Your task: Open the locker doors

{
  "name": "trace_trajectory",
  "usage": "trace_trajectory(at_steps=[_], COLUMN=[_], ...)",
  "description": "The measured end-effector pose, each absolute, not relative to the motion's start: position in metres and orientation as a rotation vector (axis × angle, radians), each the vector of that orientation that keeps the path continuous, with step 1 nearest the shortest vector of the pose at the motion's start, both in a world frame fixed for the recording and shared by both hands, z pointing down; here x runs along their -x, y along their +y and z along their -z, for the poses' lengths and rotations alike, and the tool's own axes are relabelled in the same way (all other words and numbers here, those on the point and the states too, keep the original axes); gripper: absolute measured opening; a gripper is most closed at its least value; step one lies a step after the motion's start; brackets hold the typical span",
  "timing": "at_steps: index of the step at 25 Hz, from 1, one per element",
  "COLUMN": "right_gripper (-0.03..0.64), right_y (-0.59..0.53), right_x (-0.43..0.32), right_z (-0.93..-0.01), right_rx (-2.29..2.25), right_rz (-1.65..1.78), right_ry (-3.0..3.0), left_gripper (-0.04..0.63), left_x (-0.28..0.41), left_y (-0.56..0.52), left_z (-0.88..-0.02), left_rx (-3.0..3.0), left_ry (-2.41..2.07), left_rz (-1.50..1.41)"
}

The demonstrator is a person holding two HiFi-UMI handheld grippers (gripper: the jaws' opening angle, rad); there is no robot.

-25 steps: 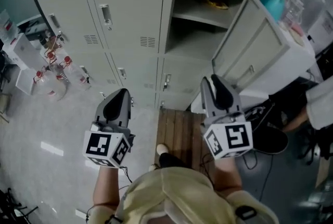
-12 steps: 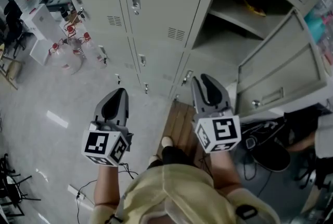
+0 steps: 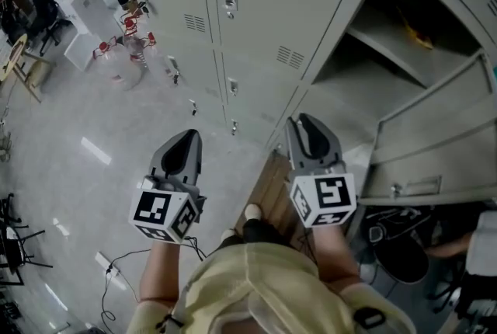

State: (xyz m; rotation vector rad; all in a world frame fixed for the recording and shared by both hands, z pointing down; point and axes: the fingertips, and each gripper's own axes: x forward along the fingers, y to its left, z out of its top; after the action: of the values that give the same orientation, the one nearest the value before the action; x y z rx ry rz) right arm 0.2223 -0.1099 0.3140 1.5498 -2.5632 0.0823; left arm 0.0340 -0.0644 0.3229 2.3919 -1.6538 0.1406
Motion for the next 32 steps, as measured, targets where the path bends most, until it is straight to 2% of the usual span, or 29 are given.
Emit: trace_trajectory(at_steps=[9, 23, 32], right_gripper=[0.084, 0.084, 0.084], right_y=[-0.137, -0.153, -0.163], right_x=[-0.179, -0.114, -0.041], right_z=[-0.338, -0.377, -0.404], right_rx=[-1.331, -1.124, -1.099], right_rz=[-0.121, -0.167, -0.162], right_ry=[-2.656, -2.695, -2.724], left_gripper=[-0.008, -0.008, -0.008], left_x=[-0.013, 0.058, 0.127], left_y=[-0.074, -0.07, -0.07], left_z=[-0.338, -0.37, -0.4], left_rx=[-2.27, -2.064, -2.051], left_ry=[-1.796, -1.958, -1.974], left_rz=[-0.131, -0.127, -0.08])
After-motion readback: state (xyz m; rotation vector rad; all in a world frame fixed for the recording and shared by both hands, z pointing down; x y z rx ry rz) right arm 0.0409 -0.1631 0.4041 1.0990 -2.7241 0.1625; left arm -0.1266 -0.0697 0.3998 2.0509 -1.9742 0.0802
